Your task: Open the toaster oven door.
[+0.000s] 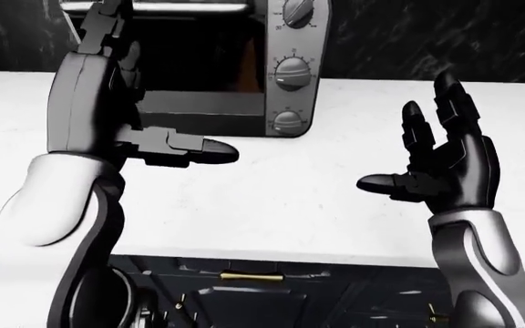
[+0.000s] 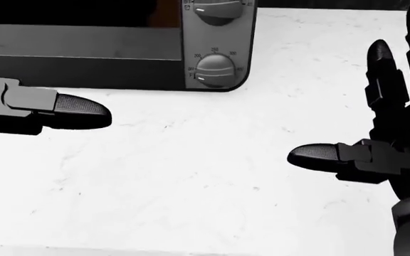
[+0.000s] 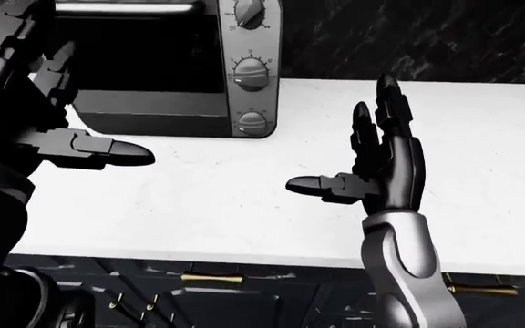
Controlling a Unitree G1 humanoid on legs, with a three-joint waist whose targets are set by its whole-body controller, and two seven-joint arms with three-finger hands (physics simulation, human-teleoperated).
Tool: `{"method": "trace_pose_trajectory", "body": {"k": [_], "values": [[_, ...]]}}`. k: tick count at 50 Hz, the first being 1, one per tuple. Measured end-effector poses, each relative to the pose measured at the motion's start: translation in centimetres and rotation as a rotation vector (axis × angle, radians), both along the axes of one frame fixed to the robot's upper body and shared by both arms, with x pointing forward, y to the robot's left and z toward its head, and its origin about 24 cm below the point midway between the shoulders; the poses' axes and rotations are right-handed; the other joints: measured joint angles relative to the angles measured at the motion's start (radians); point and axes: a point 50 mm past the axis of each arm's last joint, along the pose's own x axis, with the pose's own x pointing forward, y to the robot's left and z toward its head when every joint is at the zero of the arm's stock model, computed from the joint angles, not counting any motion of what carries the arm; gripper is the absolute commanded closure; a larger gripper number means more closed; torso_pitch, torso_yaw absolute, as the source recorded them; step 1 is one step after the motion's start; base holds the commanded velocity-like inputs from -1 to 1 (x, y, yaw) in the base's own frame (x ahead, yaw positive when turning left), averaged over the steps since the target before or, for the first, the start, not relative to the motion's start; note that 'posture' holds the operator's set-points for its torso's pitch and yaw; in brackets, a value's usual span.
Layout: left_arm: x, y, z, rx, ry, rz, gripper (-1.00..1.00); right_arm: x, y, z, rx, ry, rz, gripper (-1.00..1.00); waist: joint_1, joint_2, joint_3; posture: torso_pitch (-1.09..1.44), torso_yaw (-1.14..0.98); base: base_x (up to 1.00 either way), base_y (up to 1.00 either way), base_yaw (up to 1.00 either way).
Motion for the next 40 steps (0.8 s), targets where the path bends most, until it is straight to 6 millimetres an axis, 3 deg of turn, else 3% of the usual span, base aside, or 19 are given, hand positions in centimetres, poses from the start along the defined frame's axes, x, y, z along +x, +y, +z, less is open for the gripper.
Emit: {"method": "trace_pose_trajectory", "body": {"k": [19, 32, 40], "values": [[-0.02, 0.00, 0.11, 0.019, 0.004, 0.004, -1.00, -0.14, -0.09, -0.08, 0.010, -0.005, -0.006, -1.00, 0.024, -0.022, -0.143, -0.30, 0.00, 0.00, 0.00, 0.00], [0.08, -0.19, -0.09, 0.017, 0.003, 0.002, -1.00, -0.27, -0.22, 0.16, 0.011, -0.015, -0.009, -1.00, 0.035, -0.021, -0.254, -0.43, 0.00, 0.00, 0.00, 0.00], [0.01, -0.26, -0.17, 0.017, 0.001, -0.001, -1.00, -0.35, -0.27, -0.07, 0.014, -0.011, -0.013, -1.00, 0.035, -0.018, -0.303, -0.51, 0.00, 0.00, 0.00, 0.00]]}}
